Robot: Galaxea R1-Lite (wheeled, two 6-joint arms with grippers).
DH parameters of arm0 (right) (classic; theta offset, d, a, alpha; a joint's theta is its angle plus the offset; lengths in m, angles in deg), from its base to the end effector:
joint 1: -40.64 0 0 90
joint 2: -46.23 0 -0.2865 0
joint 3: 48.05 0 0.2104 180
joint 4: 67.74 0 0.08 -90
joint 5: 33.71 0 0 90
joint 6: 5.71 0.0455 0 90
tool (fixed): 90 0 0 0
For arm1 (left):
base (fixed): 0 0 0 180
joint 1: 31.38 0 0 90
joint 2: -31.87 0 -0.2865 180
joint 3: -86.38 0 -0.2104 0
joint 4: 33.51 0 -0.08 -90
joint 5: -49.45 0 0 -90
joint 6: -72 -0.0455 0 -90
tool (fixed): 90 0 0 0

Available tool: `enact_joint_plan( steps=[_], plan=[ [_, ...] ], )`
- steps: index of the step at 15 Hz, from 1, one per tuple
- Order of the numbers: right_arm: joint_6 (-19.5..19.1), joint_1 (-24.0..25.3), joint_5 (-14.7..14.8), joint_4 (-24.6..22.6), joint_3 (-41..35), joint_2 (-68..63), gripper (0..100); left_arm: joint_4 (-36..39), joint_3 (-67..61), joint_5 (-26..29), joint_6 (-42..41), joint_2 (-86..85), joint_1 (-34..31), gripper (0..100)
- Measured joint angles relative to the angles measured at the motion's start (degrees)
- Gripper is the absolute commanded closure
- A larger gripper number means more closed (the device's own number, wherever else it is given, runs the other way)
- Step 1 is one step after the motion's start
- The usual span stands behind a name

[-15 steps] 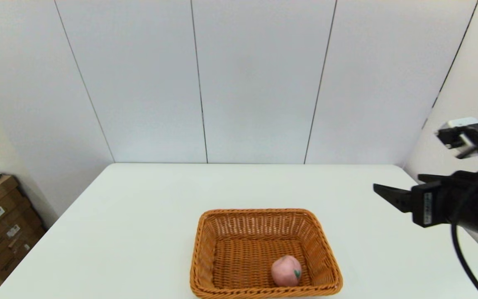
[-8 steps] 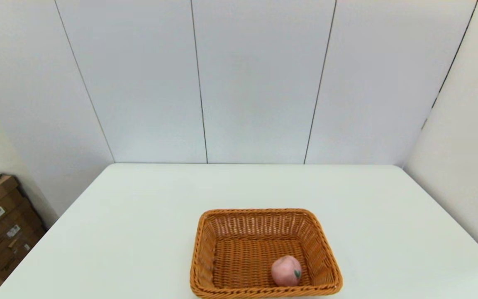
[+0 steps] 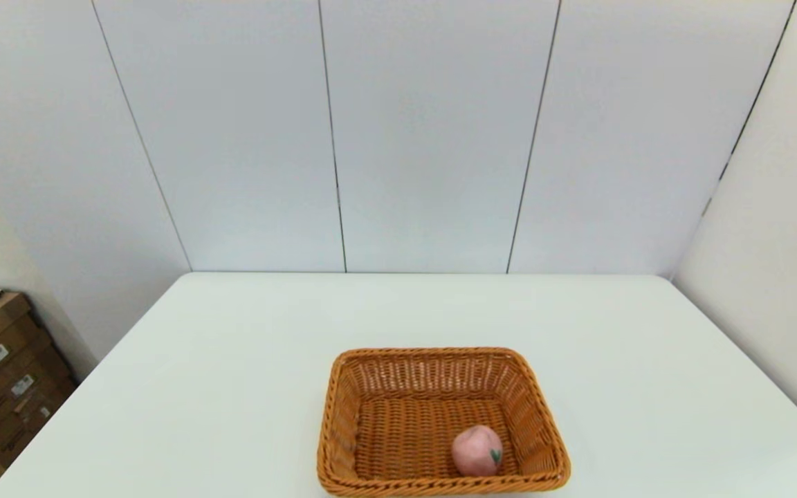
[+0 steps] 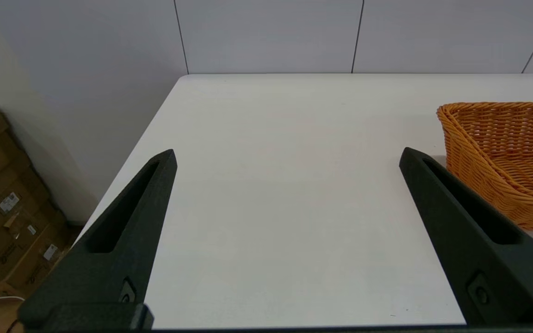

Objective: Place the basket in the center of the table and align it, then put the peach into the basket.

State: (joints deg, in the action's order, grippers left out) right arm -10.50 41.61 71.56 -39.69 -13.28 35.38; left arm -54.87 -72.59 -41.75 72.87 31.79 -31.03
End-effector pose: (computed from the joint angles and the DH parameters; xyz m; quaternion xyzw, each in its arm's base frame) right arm 0.0347 -0.0114 0.1303 -0.0465 0.0408 -0.1228 0.9905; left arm 0.0353 0.0007 0.0748 -0.0076 0.0021 0.0074 0.9999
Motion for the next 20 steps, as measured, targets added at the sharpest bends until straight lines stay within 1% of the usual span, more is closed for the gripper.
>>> enact_joint_plan(
  steps=[1,2,4,6,8,9,10,11,14,17,20],
  plan=[
    [1.6,-0.4,-0.1,-0.2,-1.5,2.1,0,0.0,0.0,0.0,0.0,0.0,0.0,0],
    [2.3,-0.5,-0.8,-0.2,-3.0,4.1,0,0.0,0.0,0.0,0.0,0.0,0.0,0],
    [2.5,-0.7,-4.8,-1.1,-7.1,7.7,0,0.0,0.0,-0.1,0.1,0.0,0.0,0],
    [2.9,-0.8,-9.0,-5.2,-9.8,9.6,0,0.1,0.0,0.0,0.3,0.0,0.0,0],
    [1.9,-0.8,-14.0,-6.0,-11.9,10.4,0,0.1,0.0,0.2,-0.1,0.0,0.0,0],
    [0.7,-0.8,-15.7,-6.4,-12.8,10.7,0,0.1,0.0,0.2,-0.3,0.0,0.0,0],
    [0.0,-0.8,-16.2,-6.8,-13.2,10.8,0,0.1,0.0,0.1,-0.2,0.0,0.0,0],
    [0.3,-0.8,-16.2,-6.8,-13.4,10.8,0,0.1,0.0,0.1,0.1,0.0,0.0,0],
    [3.4,-0.8,-16.0,-7.0,-13.6,10.9,0,0.2,0.0,0.0,0.1,0.0,0.0,0],
    [4.8,-0.8,-14.6,-7.0,-13.7,10.9,0,0.2,0.0,0.0,1.5,0.0,0.0,0],
    [5.5,-0.8,-14.4,-7.0,-13.7,10.9,0,0.2,0.1,0.0,1.9,0.0,0.0,0]
  ],
)
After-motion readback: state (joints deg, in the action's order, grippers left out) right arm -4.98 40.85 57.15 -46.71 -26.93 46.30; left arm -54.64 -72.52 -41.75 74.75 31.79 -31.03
